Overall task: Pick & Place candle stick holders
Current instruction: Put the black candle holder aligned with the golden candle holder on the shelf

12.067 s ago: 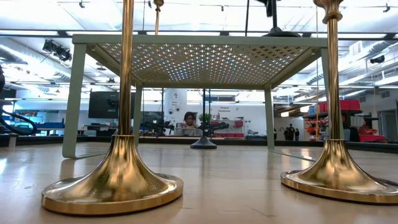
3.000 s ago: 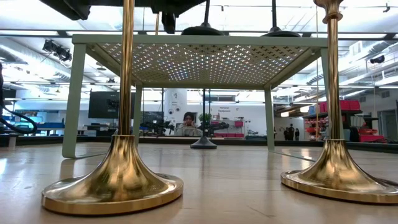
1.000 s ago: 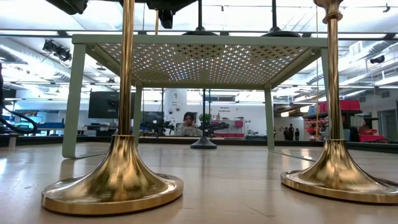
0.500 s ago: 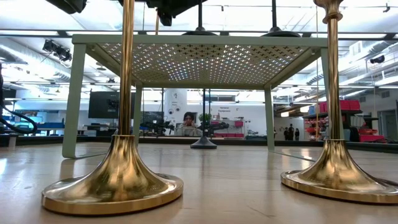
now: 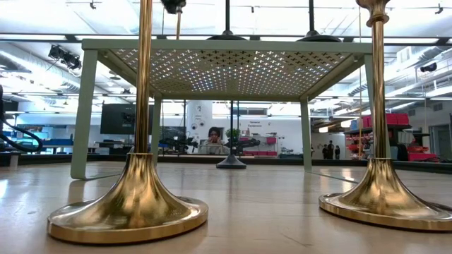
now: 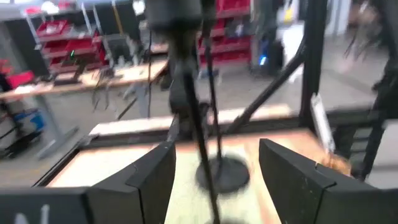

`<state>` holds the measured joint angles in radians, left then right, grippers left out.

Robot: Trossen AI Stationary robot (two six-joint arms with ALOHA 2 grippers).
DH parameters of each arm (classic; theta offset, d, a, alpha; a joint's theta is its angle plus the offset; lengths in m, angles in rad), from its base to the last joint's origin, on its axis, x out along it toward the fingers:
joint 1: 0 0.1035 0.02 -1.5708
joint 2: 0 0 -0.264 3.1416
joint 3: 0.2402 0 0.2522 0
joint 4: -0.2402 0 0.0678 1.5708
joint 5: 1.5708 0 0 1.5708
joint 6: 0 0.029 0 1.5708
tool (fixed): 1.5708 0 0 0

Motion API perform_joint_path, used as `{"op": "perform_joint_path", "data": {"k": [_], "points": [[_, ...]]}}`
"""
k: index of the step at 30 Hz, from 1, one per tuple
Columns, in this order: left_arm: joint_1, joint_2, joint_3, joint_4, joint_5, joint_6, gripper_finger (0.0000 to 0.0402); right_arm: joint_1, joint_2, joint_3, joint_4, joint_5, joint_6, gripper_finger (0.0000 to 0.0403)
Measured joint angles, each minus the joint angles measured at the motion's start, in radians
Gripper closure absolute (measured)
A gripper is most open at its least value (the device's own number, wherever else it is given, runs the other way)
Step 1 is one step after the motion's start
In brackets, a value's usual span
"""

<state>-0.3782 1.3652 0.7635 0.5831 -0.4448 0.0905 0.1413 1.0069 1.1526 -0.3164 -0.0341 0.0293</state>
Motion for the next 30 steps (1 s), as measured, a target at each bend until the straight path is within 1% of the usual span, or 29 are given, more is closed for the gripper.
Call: {"op": "perform_joint_path", "data": {"k": [6, 10, 14, 17, 19, 23, 27, 30], "points": [[-0.043, -0.098, 0.0, -0.196, -0.146, 0.004, 0.0172, 0.0, 0.0, 0.0, 0.0, 0.0, -0.001, 0.0324], [-0.055, -0.128, 0.0, -0.297, -0.205, -0.007, 0.0172, 0.0, 0.0, 0.0, 0.0, 0.0, -0.001, 0.0324], [-0.059, -0.165, 0.0, -0.414, -0.32, -0.038, 0.0172, 0.0, 0.0, 0.0, 0.0, 0.0, -0.002, 0.0324], [-0.059, -0.193, 0.0, -0.498, -0.388, -0.081, 0.0172, 0.0, 0.0, 0.0, -0.001, 0.0, -0.002, 0.0324], [-0.059, -0.216, 0.0, -0.555, -0.417, -0.094, 0.0172, 0.0, 0.0, 0.0, -0.001, 0.0, -0.003, 0.0324], [-0.059, -0.267, 0.0, -0.704, -0.474, -0.186, 0.0172, 0.0, 0.0, 0.0, -0.003, 0.0, -0.004, 0.0324], [-0.058, -0.322, 0.0, -0.846, -0.482, -0.276, 0.0172, 0.0, 0.0, 0.0, -0.006, 0.0, -0.004, 0.0324], [-0.048, -0.346, 0.0, -0.907, -0.526, -0.297, 0.0172, 0.0, 0.0, 0.0, -0.008, 0.0, -0.011, 0.0324]]}}
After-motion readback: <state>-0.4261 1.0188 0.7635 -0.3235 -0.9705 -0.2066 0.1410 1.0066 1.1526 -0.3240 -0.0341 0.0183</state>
